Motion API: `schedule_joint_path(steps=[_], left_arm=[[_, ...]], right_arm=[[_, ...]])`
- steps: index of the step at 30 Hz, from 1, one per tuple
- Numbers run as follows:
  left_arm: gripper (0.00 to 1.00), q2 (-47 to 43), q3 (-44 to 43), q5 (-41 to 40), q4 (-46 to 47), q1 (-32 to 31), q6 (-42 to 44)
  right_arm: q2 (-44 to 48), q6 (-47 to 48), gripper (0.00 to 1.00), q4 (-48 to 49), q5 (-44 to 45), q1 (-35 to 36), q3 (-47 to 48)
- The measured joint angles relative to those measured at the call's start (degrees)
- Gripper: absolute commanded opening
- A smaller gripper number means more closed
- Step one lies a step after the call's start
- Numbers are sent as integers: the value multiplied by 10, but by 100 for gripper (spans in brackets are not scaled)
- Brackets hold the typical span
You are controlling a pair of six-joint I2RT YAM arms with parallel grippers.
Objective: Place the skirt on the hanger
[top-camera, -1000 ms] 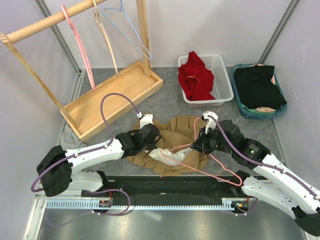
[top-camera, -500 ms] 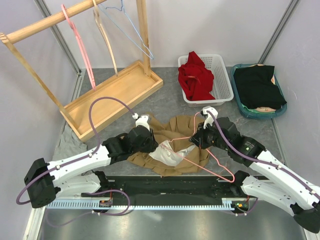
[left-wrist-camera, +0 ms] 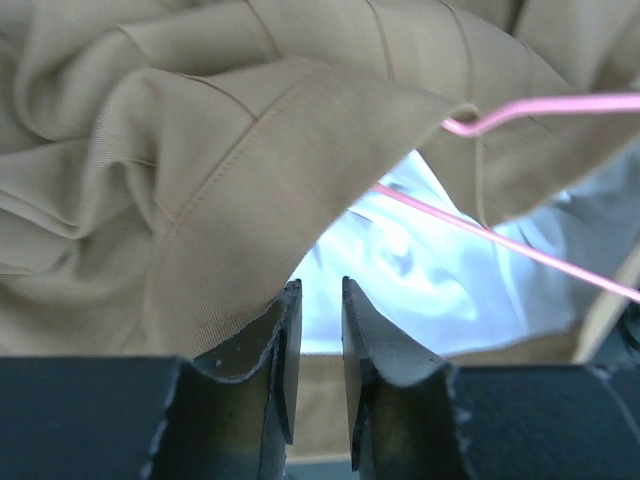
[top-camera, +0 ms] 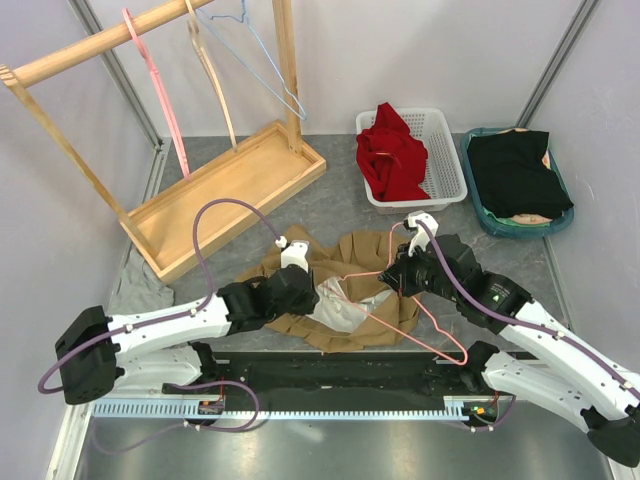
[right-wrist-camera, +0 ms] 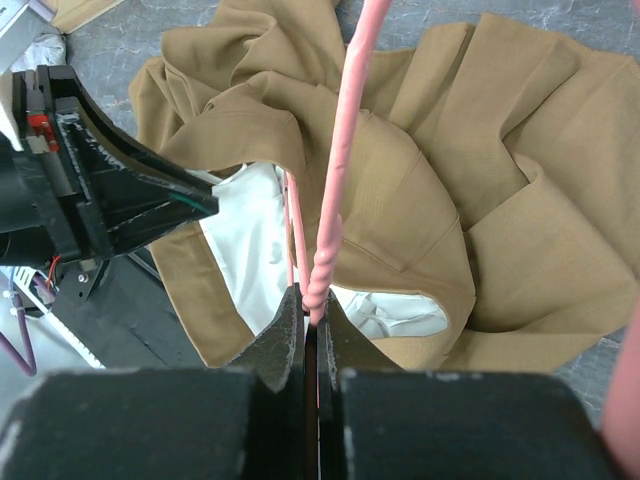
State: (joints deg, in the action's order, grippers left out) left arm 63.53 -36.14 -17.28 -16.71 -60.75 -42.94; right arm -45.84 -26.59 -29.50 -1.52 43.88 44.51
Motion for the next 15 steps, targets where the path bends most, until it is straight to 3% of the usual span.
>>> schedule_joint_path(steps=[7, 15], left_arm=[[40, 41, 0, -81, 7, -14, 0], [40, 76, 0, -123, 17, -15, 0]], right_arm=[[3, -5, 0, 0, -2, 0, 0], [28, -15, 0, 0, -8, 0, 0]])
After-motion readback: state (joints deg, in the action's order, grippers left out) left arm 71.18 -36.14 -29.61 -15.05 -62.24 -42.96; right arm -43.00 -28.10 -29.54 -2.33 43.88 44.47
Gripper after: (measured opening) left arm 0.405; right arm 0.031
